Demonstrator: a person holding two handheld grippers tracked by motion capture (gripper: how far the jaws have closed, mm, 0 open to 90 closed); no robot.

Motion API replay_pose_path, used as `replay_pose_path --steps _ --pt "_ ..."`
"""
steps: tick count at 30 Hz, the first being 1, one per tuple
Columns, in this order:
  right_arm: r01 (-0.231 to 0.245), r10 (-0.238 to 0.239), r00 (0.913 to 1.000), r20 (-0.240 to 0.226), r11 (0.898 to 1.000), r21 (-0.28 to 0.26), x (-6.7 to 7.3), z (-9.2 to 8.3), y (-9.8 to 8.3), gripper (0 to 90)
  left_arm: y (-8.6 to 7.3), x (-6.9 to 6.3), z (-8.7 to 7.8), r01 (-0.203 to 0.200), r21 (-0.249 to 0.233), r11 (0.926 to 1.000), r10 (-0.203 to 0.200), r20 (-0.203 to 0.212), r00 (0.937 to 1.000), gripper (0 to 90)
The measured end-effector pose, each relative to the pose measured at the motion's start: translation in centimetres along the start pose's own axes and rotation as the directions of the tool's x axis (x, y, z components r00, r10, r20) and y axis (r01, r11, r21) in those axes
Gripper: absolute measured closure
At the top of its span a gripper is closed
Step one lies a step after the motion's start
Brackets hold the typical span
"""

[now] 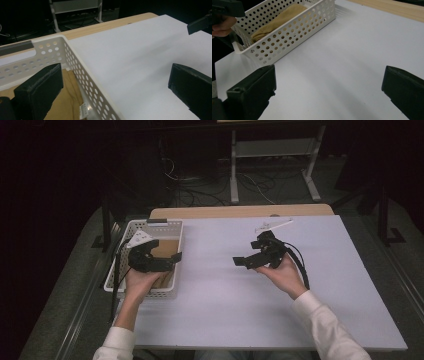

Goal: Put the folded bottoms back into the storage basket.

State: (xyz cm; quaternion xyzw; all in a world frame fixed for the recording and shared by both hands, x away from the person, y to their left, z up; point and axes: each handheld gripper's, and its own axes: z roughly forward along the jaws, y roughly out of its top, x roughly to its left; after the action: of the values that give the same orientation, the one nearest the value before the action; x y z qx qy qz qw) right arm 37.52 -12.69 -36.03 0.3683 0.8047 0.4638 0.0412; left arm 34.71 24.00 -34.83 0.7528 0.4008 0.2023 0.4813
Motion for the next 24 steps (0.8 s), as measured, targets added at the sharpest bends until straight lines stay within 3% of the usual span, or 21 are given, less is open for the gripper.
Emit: replay_pose_path --steps 9,24 --pt "-0.004 0.004 0.9996 0.029 1.000 -0.022 -1.2 -1.8 -1.6 0.0 -0.6 -1.4 0.5 -0.011 -0.012 0.9999 0.012 0.032 0.9994 0.5" --pt "-0.024 0.026 0.9984 0.049 0.999 -0.048 -2.5 -3.6 -4.2 0.0 -1.6 -3.7 1.3 -0.031 -0.021 0.9993 0.032 0.048 0.9983 0.5"
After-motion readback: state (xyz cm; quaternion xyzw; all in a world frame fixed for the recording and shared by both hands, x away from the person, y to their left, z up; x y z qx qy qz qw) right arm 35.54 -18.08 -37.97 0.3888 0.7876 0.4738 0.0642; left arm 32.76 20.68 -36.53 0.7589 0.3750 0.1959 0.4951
